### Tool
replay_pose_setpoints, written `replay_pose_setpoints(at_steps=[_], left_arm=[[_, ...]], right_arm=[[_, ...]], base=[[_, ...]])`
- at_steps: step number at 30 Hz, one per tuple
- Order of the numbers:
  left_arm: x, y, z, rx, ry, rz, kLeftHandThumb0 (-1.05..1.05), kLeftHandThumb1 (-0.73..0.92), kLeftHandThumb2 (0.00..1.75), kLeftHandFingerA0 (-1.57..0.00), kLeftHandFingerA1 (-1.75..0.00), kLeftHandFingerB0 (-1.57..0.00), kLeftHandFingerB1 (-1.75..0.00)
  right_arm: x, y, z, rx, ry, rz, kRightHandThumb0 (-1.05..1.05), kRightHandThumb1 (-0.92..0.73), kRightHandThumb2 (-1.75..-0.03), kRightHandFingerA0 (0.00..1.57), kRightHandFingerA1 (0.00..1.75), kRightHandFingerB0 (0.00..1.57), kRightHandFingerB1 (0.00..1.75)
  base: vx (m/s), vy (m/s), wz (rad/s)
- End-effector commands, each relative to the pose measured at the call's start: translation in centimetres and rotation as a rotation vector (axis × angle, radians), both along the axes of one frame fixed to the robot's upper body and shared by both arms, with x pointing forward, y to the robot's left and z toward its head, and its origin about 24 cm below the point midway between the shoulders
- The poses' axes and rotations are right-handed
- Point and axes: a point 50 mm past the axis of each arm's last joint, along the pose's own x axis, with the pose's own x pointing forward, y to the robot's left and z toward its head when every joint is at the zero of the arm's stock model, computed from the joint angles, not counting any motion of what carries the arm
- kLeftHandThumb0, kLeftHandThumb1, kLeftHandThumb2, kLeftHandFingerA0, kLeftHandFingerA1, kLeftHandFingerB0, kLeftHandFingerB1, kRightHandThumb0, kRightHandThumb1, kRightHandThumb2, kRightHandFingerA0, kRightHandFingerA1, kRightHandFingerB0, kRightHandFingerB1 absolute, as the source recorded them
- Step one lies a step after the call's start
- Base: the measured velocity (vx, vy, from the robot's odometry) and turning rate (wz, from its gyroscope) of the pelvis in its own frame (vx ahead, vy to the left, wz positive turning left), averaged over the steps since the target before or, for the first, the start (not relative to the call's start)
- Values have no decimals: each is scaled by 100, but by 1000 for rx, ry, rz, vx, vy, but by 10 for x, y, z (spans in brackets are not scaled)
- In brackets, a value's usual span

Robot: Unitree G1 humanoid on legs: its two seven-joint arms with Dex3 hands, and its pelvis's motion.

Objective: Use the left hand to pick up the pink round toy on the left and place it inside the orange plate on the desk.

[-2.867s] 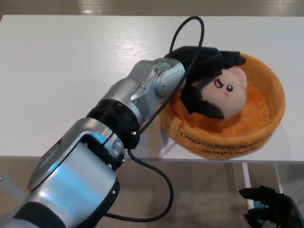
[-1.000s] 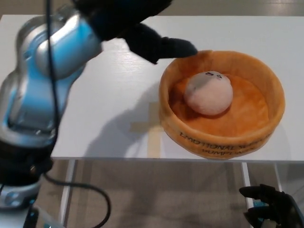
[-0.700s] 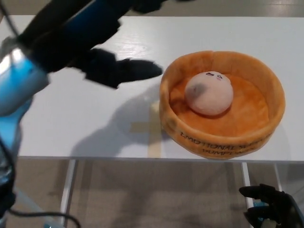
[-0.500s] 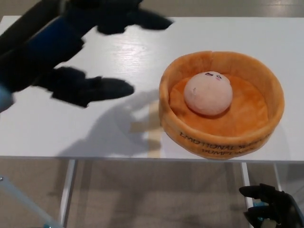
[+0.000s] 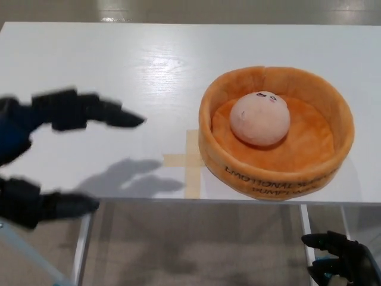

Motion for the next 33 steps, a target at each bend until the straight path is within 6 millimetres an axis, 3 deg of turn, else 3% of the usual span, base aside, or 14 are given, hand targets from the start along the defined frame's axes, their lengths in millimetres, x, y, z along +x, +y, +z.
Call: replay_pose_setpoints(at_steps=[1, 2, 3, 4, 10, 11, 14, 15, 28, 29, 30, 31, 33], left_arm=[[-29, 14, -41, 2, 332, -243, -16, 40, 87, -18, -52, -24, -51], [-29, 14, -41, 2, 332, -243, -16, 40, 87, -18, -52, -24, -51], [-27, 15, -51, 10, 372, -233, -19, 59, 57, -33, -38, -38, -33], [-24, 15, -62, 12, 409, -227, -20, 58, 57, -39, -37, -38, -32], [-13, 14, -105, 48, 564, -173, -14, 58, 57, -39, -35, -37, -32], [-8, 13, -120, 54, 594, -158, -12, 56, 58, -38, -37, -36, -33], [-4, 12, -131, 85, 617, -134, -15, 56, 59, -39, -36, -36, -33], [7, 9, -156, 131, 675, -70, -14, 58, 57, -36, -35, -37, -32], [40, -3, -232, 172, 790, 141, -15, 58, 57, -35, -35, -37, -32], [42, -5, -238, 171, 793, 168, -13, 39, 86, -22, -52, -25, -51], [43, -5, -240, 168, 793, 172, -13, 39, 86, -22, -52, -25, -51], [46, -5, -245, 169, 795, 202, -19, 57, 57, -34, -34, -37, -32], [50, -6, -250, 178, 796, 241, -19, 57, 57, -34, -34, -37, -32]], right_arm=[[-17, -5, -7, 9, -24, -82, -10, -62, -58, 58, 54, 56, 48], [-17, -5, -7, 9, -24, -82, -10, -62, -58, 58, 54, 56, 48], [-17, -6, -7, 1, -26, -85, -10, -62, -57, 59, 54, 57, 47], [-17, -6, -7, -3, -27, -86, -10, -62, -57, 60, 54, 57, 47], [-15, -5, -6, -2, -26, -85, -10, -63, -58, 59, 54, 56, 47], [-16, -5, -7, -6, -22, -80, -10, -63, -58, 60, 54, 56, 47], [-18, -5, -8, -2, -16, -81, -10, -63, -58, 59, 54, 56, 47], [-19, -5, -9, -3, -16, -84, -10, -61, -57, 59, 54, 58, 48], [-16, -1, -8, 7, -22, -73, -10, -62, -57, 60, 55, 57, 48], [-16, -1, -8, 5, -21, -71, -9, -62, -57, 59, 54, 58, 48], [-16, -1, -8, 6, -21, -71, -9, -62, -57, 59, 54, 58, 48], [-16, -1, -8, 4, -19, -70, -10, -62, -57, 59, 53, 58, 47], [-15, -1, -7, 0, -16, -69, -10, -62, -57, 59, 53, 58, 47]], base=[[0, 0, 0], [0, 0, 0], [0, 0, 0], [0, 0, 0], [0, 0, 0], [0, 0, 0], [0, 0, 0], [0, 0, 0], [0, 0, 0], [0, 0, 0], [0, 0, 0], [0, 0, 0], [0, 0, 0]])
